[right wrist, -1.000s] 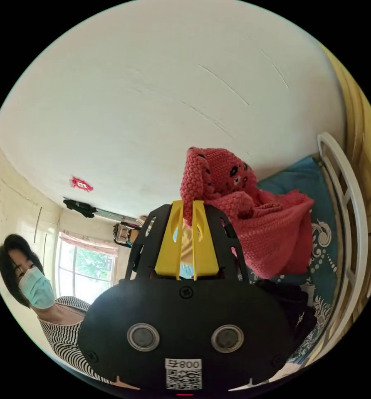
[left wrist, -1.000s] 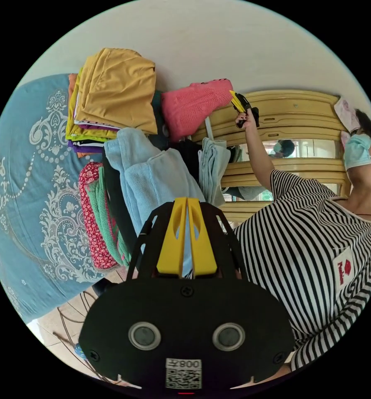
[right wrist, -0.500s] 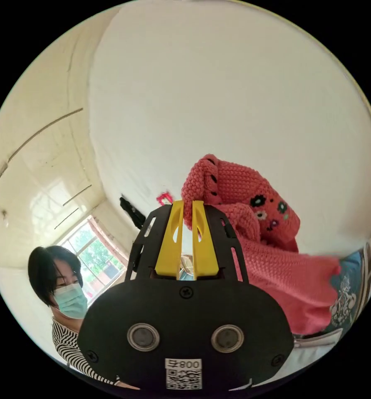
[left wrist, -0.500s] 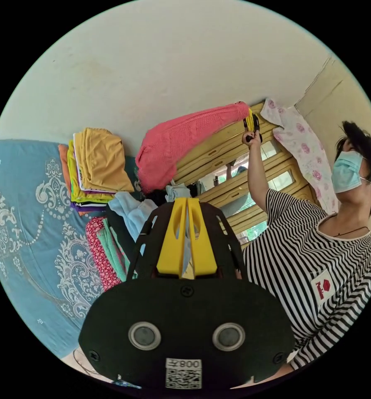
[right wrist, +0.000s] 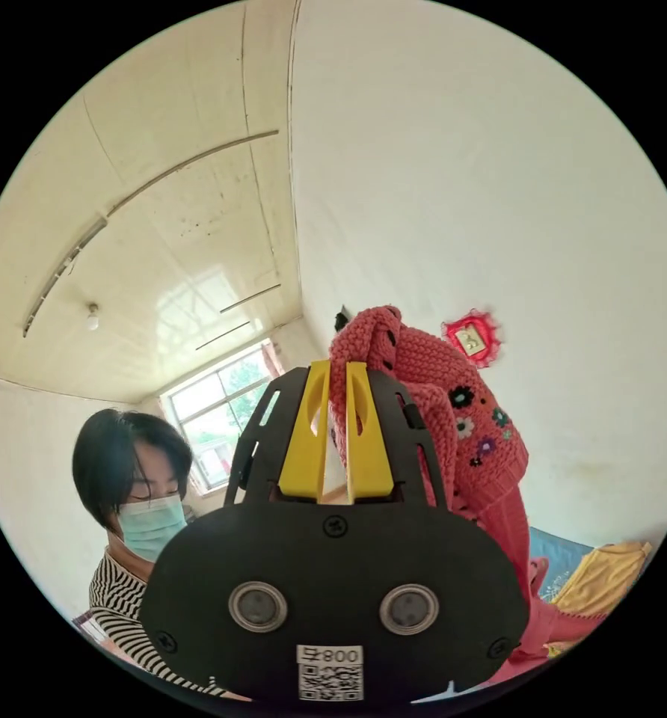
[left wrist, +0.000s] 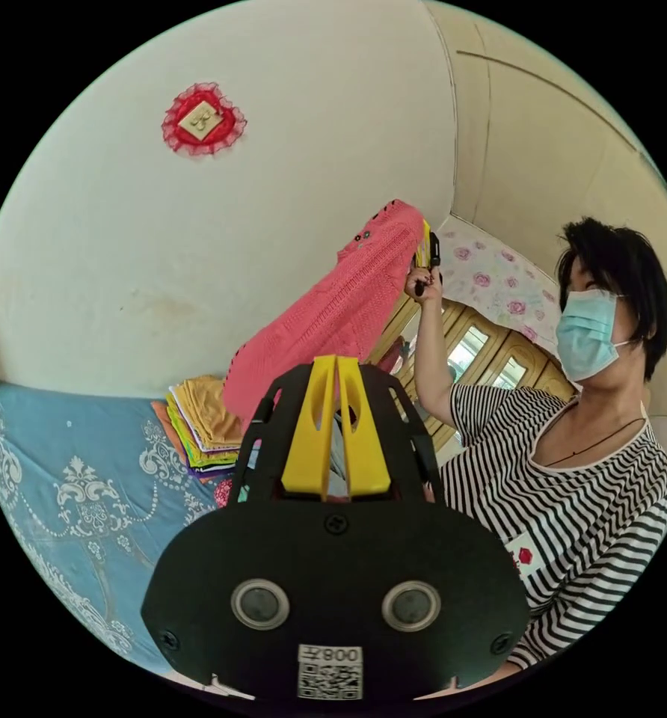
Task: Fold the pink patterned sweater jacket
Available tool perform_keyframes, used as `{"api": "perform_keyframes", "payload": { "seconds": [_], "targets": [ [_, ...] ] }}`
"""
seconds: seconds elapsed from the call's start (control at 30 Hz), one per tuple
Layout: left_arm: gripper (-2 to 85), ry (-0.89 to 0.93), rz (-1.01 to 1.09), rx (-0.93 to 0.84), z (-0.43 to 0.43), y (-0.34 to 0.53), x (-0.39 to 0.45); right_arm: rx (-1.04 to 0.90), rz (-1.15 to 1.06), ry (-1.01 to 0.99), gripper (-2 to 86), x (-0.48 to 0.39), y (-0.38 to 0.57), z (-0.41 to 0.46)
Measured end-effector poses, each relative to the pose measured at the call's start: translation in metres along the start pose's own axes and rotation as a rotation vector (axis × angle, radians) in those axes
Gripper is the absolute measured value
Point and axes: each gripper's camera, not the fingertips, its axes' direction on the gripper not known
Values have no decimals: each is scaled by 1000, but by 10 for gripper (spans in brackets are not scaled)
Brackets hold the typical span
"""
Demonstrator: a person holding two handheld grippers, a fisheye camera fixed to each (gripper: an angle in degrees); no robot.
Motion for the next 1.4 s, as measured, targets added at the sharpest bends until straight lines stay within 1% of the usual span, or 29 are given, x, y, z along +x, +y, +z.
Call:
{"api": "perform_keyframes", "payload": {
  "seconds": [0.07, 0.2, 0.27, 0.33, 0.43, 0.5, 0.67, 0.77, 0.87, 1.07, 1.27, 1.4],
  "targets": [
    [35, 9, 15, 19, -23, -7, 12, -12, 11, -89, 18, -10, 17, 58],
    [75, 45, 37, 22, -58, -14, 36, -37, 21, -136, 18, -21, 40, 138],
    [83, 53, 42, -5, -61, -12, 46, -65, 61, -204, 19, -20, 58, 190],
    [93, 53, 36, -60, -56, -6, 52, -86, 70, -226, 19, -22, 73, 227],
    [120, -12, -6, -148, -44, 3, 49, -127, 89, -252, 20, -26, 101, 287],
    [138, -95, -45, -191, -37, 8, 37, -145, 106, -258, 21, -27, 119, 321],
    [144, -260, -109, -196, -47, 9, 11, -177, 172, -299, 23, -18, 179, 403],
    [140, -268, -131, -181, -70, 11, -1, -181, 200, -286, 23, -7, 215, 436],
    [136, -332, -135, -180, -101, 19, -8, -167, 252, -286, 23, 13, 256, 462],
    [120, -392, -232, -181, -162, 44, -43, -132, 336, -285, 22, 51, 344, 509],
    [103, -371, -236, -212, -203, 53, -76, -73, 346, -249, 21, 71, 424, 547],
    [101, -331, -201, -155, -249, 51, -102, -54, 280, -202, 23, 66, 464, 579]
  ]
}}
